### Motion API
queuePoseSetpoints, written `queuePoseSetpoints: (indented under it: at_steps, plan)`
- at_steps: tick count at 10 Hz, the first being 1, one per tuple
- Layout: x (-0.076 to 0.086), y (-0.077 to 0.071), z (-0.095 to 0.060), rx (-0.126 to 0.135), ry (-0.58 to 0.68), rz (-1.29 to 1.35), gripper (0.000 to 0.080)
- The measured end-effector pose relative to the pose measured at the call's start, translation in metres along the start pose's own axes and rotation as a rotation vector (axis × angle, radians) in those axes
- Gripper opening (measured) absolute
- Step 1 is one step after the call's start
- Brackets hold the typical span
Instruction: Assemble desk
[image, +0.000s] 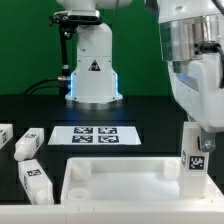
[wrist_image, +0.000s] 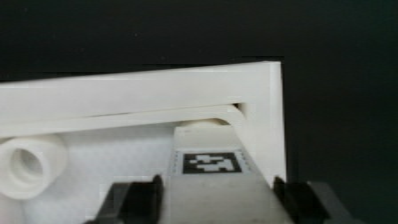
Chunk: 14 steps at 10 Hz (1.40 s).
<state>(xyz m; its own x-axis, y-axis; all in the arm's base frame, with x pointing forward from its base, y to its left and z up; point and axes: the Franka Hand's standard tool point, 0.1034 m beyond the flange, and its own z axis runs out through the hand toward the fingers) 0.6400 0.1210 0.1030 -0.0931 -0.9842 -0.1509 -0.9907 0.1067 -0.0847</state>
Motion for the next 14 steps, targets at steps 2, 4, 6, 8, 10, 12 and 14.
queuePoseSetpoints:
  at_steps: [2,4,6,8,10,12,14]
  plan:
    - [-0.001,0.004,0.0,-0.033,0.003,-0.223,0.0285]
    - [0.001,0.004,-0.004,-0.043,-0.011,-0.575,0.0603]
    - [0.002,0.005,-0.004,-0.044,-0.015,-0.726,0.0641]
    - [0.004,0.004,-0.004,-0.046,-0.014,-0.885,0.0648]
    - [0.005,-0.003,-0.01,-0.049,0.035,-1.256,0.0649]
    - [0.006,-0.006,-0.01,-0.034,0.059,-1.372,0.0563]
    - [0.006,-0.006,-0.009,-0.033,0.059,-1.338,0.0427]
